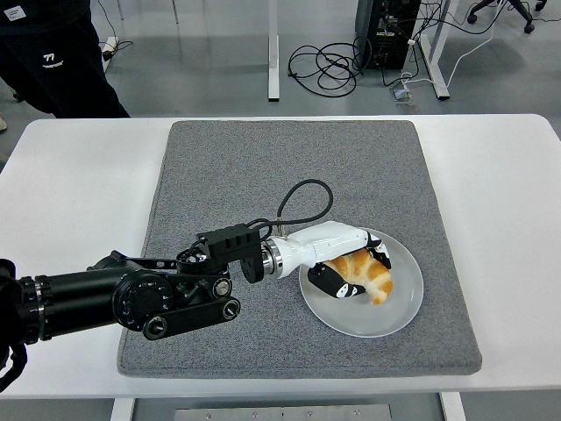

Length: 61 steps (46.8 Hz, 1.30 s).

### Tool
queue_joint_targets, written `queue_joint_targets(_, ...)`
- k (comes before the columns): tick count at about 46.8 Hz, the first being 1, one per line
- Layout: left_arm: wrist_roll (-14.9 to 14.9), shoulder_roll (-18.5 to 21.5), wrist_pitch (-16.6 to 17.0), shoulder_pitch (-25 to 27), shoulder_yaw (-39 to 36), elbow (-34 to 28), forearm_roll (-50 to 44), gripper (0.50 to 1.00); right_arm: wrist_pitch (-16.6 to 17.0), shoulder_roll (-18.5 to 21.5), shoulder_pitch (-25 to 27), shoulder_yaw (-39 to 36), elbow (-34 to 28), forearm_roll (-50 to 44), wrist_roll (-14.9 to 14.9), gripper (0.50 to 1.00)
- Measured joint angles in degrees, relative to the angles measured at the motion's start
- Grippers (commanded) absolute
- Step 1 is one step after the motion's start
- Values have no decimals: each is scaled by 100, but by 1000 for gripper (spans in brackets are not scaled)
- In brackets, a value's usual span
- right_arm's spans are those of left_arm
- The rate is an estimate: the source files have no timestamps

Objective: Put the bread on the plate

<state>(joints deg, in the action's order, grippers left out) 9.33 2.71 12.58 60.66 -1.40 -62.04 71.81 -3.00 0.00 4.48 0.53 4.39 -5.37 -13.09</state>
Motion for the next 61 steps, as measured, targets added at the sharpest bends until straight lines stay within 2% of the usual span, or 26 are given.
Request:
queue_joint_targets(3, 0, 1, 1, -35, 0, 0, 0, 507, 0, 0, 0, 0, 0, -1, 0, 1000)
queue_joint_targets(16, -11, 11, 9, -80, 10, -7, -236, 695, 0, 0, 0, 0, 0, -2, 0, 1000)
queue_joint_targets(24, -20, 37, 26, -74, 10, -12, -419, 767, 0, 0, 0, 0, 0, -2, 0, 1000)
queue_joint_targets(36, -22, 93, 79, -53, 10, -76, -419, 805, 0, 0, 0, 0, 0, 0, 0, 1000)
queue_joint_targets(46, -49, 178, 79, -48, 33, -248, -437, 816, 3, 0, 1, 0, 0, 0, 0, 1000)
queue_joint_targets(61, -91, 726, 73, -40, 102, -894, -441, 818, 2, 0, 1, 0, 0, -3, -1, 1000)
